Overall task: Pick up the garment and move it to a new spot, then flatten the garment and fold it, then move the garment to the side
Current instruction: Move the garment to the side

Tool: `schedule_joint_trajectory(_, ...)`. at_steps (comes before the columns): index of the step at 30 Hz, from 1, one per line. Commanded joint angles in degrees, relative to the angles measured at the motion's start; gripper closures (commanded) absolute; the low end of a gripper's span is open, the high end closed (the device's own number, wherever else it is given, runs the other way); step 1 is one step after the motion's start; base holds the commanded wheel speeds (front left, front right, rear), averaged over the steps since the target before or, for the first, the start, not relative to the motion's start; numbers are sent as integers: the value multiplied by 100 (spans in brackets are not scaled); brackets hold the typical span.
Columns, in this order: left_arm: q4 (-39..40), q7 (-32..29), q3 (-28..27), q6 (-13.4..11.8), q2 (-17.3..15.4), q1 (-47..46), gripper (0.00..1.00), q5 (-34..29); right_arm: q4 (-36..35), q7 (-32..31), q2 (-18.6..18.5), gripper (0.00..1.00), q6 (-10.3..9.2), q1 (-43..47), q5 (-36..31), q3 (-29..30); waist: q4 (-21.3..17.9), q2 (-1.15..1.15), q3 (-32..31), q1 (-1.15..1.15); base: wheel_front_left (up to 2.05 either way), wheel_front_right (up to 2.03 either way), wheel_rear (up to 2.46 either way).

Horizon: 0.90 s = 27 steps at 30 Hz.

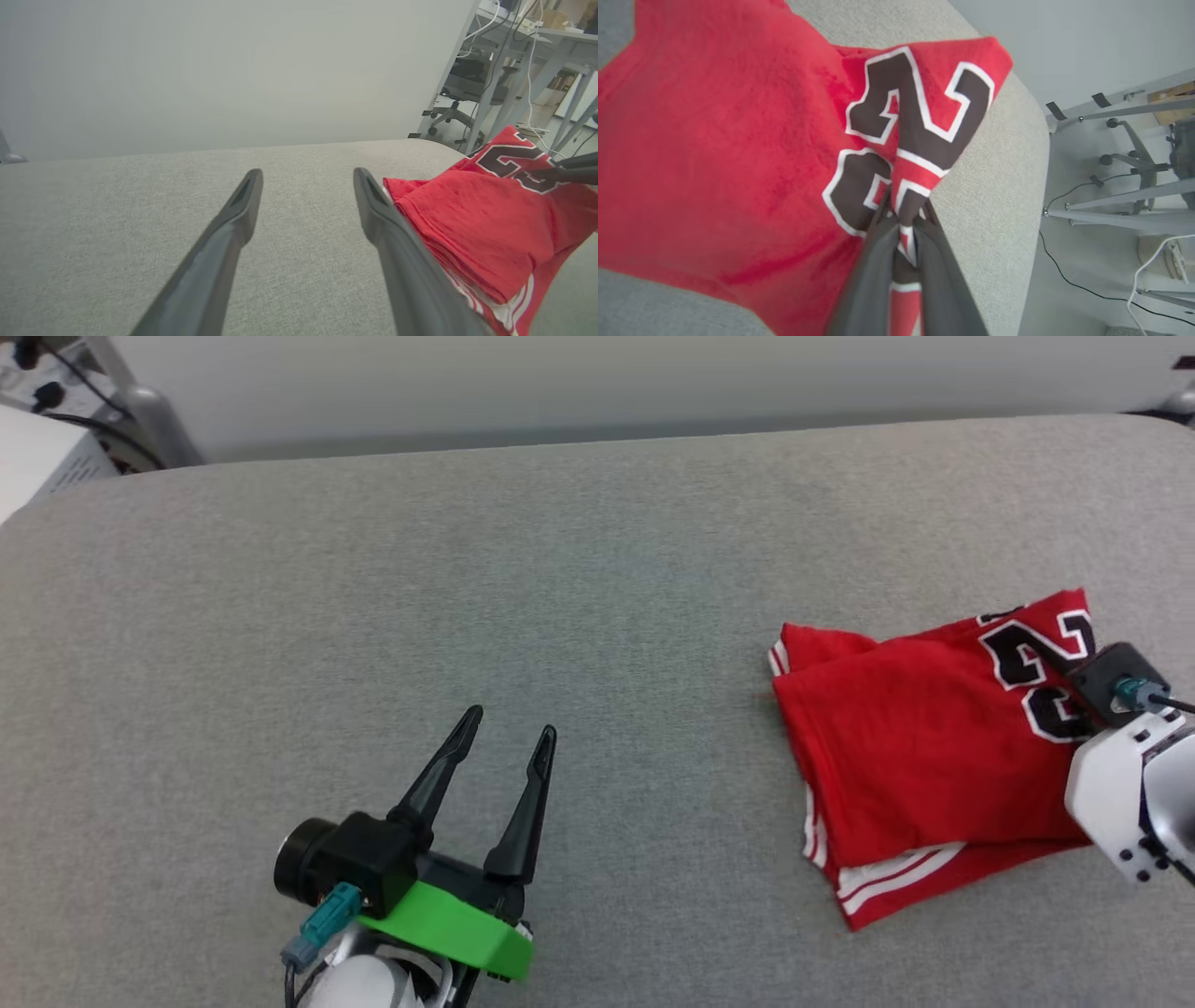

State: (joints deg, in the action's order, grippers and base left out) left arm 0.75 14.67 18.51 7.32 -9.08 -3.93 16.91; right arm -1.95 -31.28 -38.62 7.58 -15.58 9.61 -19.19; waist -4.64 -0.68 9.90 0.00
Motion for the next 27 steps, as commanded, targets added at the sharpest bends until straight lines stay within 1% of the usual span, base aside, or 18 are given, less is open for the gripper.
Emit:
schedule_joint_trajectory(1, 69, 33, 7, 17, -74, -179, 0, -69, 33, 102, -168, 100, -9, -257, -75, -46, -717, 68, 450, 0, 0, 0, 0)
schedule_joint_trajectory(5, 209, 33, 81, 17, -204, -406, 0, -127, 515, 369, -492, 100, -9, -588, -115, 31, -1039, 68, 840, 0, 0, 0, 0)
schedule_joint_trajectory(8, 329, 33, 141, 17, -334, -572, 0, -157, 925, 593, -622, 100, -9, -758, -127, 150, -1203, 68, 1132, 0, 0, 0, 0)
schedule_joint_trajectory(12, 505, 33, 211, 17, -529, -789, 0, -216, 1633, 1086, -723, 100, -9, -993, -172, 535, -1329, 68, 1538, 0, 0, 0, 0)
schedule_joint_trajectory(16, 697, 33, 247, 17, -706, -985, 0, -269, 2369, 1664, -569, 100, -9, -1260, -305, 1019, -1357, 68, 1898, 0, 0, 0, 0)
schedule_joint_trajectory(21, 959, 33, 198, 17, -908, -1185, 0, -283, 3157, 2291, -337, 100, -9, -1642, -694, 1700, -1250, 68, 2300, 0, 0, 0, 0)
schedule_joint_trajectory(27, 1236, 33, 143, 15, -1058, -1291, 0, -298, 3900, 2723, -209, 100, -9, -2042, -1164, 2411, -1045, 68, 2642, 0, 0, 0, 0)
